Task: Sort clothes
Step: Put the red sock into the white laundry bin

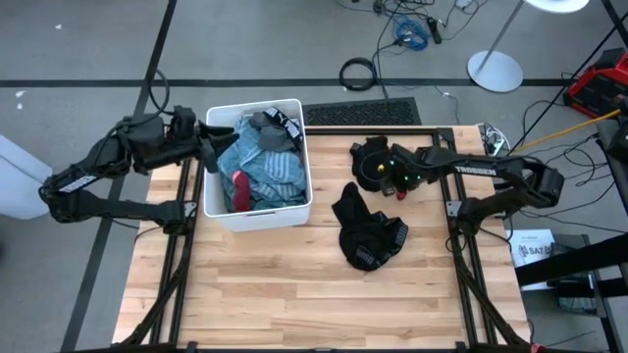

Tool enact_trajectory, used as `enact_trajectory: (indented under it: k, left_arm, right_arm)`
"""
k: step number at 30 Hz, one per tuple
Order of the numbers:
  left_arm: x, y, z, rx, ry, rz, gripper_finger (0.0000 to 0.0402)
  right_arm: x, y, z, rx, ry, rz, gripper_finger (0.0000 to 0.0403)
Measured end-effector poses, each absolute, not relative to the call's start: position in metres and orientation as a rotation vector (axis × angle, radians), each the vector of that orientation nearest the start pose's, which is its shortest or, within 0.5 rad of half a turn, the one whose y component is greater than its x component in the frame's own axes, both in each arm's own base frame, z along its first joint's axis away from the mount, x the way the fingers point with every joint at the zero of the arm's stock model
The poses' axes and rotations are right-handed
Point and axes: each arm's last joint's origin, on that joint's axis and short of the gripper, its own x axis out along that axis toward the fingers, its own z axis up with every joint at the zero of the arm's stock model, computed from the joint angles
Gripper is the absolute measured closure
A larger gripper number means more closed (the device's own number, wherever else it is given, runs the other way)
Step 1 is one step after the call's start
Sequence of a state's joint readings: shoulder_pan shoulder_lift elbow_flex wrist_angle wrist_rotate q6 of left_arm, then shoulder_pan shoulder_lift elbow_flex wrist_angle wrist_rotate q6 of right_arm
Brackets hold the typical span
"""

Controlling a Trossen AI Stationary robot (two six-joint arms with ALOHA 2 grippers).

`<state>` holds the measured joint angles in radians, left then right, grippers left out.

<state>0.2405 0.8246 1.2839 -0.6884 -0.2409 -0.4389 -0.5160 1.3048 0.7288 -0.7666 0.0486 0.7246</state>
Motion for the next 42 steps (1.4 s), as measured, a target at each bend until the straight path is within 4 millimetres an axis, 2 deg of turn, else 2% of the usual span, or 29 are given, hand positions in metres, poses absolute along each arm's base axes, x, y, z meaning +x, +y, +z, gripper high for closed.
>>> enact_trajectory:
  k: [5,9,13,18,23,30,37,42]
  left_arm:
    - [0.124,0.038,0.437,-0.438,0.126,0.525,0.0242]
    - [0.136,0.041,0.434,-0.478,0.146,0.535,0.0242]
    - [0.158,0.044,0.429,-0.488,0.183,0.474,0.0242]
    - [0.193,0.047,0.424,-0.507,0.200,0.289,0.0242]
    - [0.230,0.051,0.419,-0.528,0.177,0.116,0.0242]
    - [0.268,0.061,0.406,-0.614,0.148,0.086,0.0242]
    - [0.289,0.062,0.409,-0.698,0.049,-0.081,0.0242]
    - [0.297,0.063,0.408,-0.718,0.024,-0.139,0.0242]
  right_arm:
    - [0.204,-0.108,0.240,0.805,0.943,-0.888,0.0402]
    - [0.227,-0.113,0.291,0.670,0.730,-0.714,0.0402]
    - [0.247,-0.112,0.334,0.532,0.515,-0.460,0.0402]
    - [0.262,-0.102,0.369,0.464,0.268,-0.185,0.0403]
    - [0.271,-0.088,0.388,0.419,0.106,-0.029,0.0403]
    - [0.277,-0.066,0.393,0.397,0.083,0.135,0.0403]
    - [0.281,-0.044,0.393,0.371,0.101,0.214,0.0403]
    - [0.282,-0.037,0.393,0.368,0.106,0.234,0.0403]
